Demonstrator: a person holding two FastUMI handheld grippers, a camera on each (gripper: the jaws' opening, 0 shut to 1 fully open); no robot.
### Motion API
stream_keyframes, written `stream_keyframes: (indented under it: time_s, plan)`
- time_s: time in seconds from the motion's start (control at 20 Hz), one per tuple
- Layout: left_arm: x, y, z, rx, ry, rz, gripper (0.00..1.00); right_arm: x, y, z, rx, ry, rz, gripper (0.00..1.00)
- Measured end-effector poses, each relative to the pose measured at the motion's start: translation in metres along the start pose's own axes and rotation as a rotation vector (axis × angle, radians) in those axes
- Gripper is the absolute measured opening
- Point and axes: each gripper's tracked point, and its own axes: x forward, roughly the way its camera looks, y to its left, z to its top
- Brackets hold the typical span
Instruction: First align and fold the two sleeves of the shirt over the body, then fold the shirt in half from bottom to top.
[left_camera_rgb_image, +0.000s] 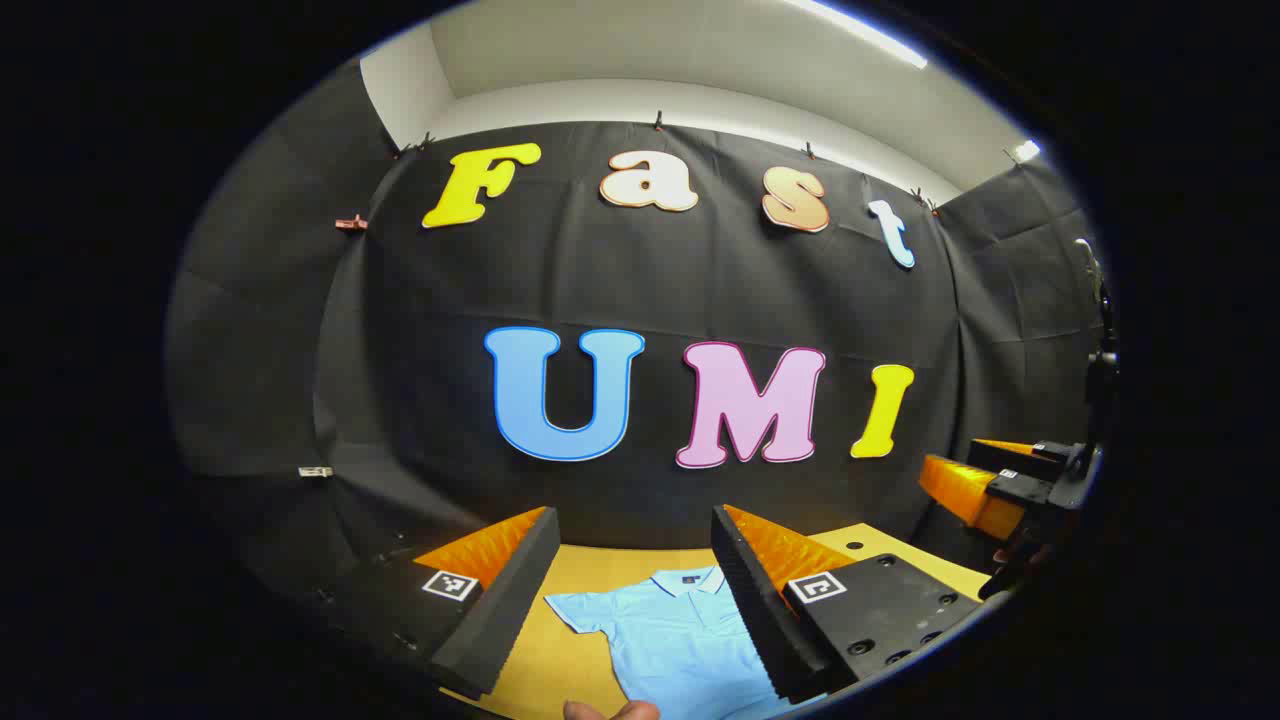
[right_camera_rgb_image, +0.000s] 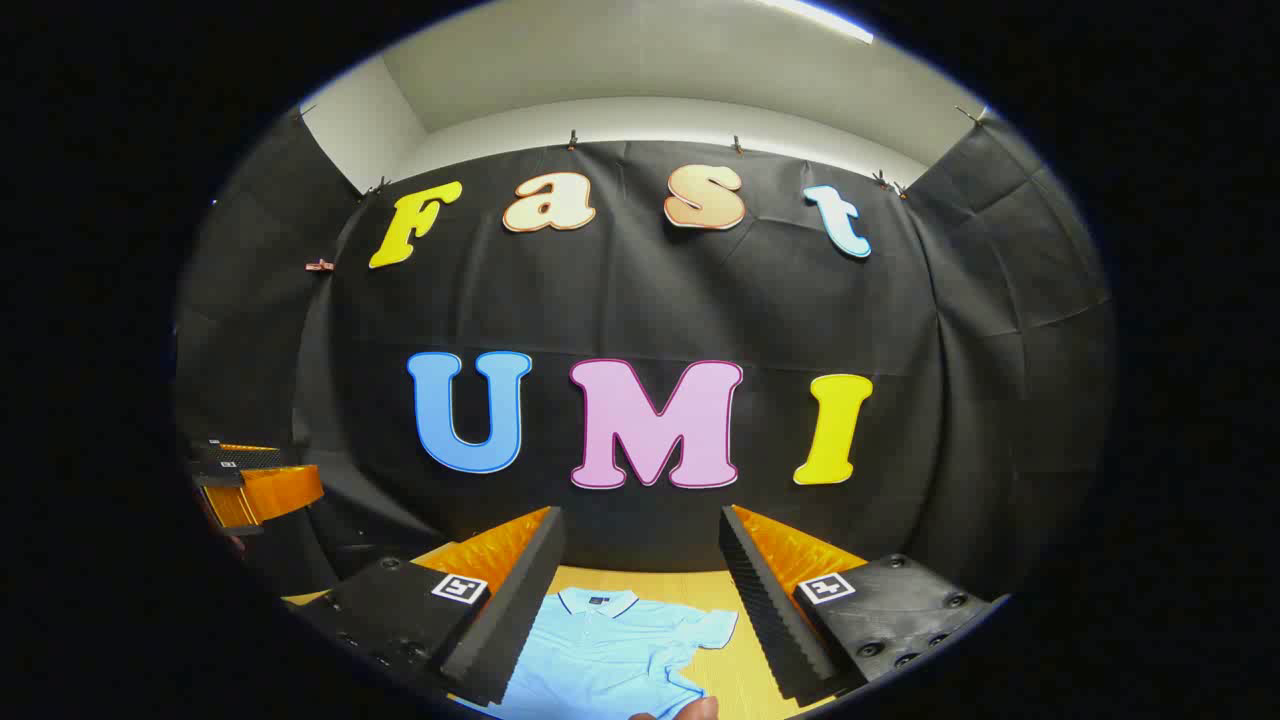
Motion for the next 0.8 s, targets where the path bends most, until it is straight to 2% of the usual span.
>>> stream_keyframes:
  time_s: [0.05, 0.25, 0.8]
  plan:
    - [-0.002, 0.002, -0.001, 0.012, -0.003, 0.009, 0.97, -0.003, -0.002, 0.001, -0.005, -0.002, -0.002, 0.96]
    - [-0.009, 0.008, 0.004, 0.061, -0.034, 0.060, 0.97, -0.015, -0.016, 0.003, -0.023, -0.009, -0.026, 0.94]
    - [-0.019, 0.006, -0.013, 0.062, 0.022, 0.087, 0.97, -0.032, -0.020, -0.004, -0.017, 0.017, -0.029, 0.96]
